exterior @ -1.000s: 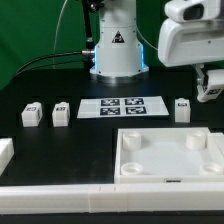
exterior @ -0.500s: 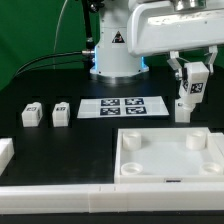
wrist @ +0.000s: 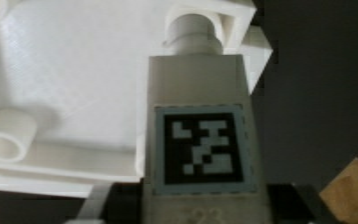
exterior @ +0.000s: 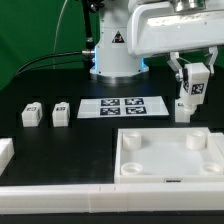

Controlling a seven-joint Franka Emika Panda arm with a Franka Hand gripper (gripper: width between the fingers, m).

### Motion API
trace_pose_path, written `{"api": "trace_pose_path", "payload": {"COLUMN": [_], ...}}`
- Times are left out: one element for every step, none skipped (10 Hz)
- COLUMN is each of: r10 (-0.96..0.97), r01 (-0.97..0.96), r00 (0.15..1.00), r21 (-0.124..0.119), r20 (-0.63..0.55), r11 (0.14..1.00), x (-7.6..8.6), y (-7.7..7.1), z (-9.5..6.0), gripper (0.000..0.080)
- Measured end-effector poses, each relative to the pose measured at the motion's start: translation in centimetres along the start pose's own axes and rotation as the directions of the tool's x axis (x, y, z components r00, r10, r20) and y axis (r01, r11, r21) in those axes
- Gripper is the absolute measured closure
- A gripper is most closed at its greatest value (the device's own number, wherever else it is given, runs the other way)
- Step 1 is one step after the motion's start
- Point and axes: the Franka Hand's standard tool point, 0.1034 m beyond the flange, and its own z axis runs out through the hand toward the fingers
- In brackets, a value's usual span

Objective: Assemble one leg

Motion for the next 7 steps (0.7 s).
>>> {"api": "trace_pose_path", "payload": {"r10": [-0.024,-0.035,-0.04,-0.052,-0.062,-0.067,-0.068], "r01": [0.024,0.034,0.039,0.051,0.061,0.066,0.067], "r00": [0.995,0.984,0.994,0.995,0.994,0.993,0.993], "r21": [-0.003,-0.01,-0.006,-0.008,-0.009,-0.01,-0.01], "r20": [-0.094,-0.175,-0.1,-0.089,-0.089,-0.098,-0.099], "r11": [1.0,0.999,0.999,0.999,0.998,0.998,0.998], "x": [1.3,1.3,-0.1,0.4,1.2,1.7,1.7], "y": [0.0,0.3,0.6,0.9,0.9,0.9,0.8], "z": [0.2,0.7,2.2,2.4,2.5,2.3,2.3], "gripper": [0.0506,0.0506,0.0506,0.0506,0.0506,0.0506,0.0506]}}
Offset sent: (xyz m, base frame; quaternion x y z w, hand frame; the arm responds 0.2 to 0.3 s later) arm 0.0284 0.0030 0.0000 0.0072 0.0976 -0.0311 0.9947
